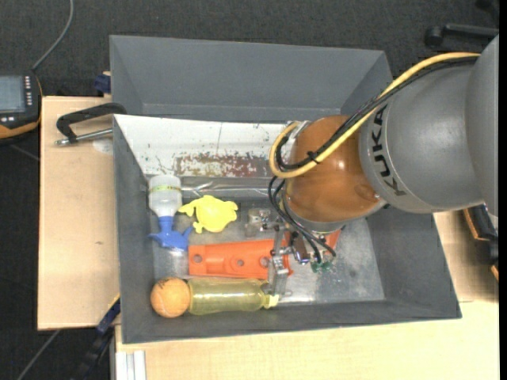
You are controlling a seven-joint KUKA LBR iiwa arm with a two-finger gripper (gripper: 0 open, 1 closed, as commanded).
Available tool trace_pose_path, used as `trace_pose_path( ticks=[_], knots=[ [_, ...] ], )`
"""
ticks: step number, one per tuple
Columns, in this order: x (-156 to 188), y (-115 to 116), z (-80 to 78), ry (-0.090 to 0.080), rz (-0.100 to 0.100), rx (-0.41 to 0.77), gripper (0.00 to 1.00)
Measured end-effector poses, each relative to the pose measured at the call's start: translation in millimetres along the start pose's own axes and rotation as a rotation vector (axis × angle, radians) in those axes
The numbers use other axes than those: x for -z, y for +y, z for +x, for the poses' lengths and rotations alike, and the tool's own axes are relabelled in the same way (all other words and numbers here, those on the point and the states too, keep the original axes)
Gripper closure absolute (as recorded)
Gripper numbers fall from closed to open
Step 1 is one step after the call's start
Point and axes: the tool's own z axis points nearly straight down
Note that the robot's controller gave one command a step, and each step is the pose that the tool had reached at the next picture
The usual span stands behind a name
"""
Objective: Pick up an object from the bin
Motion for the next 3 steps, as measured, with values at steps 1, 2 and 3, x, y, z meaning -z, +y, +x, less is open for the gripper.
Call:
trace_pose_path(
  ticks=[1, 2, 3],
  knots=[
    [-44.5, -8.4, -3.4, 0.012, 0.004, -0.061, 0.00],
    [-51.8, -17.1, -0.3, -0.012, -0.002, -0.040, 1.00],
    [-51.8, -17.1, -0.4, -0.012, -0.002, -0.040, 1.00]
  ],
)
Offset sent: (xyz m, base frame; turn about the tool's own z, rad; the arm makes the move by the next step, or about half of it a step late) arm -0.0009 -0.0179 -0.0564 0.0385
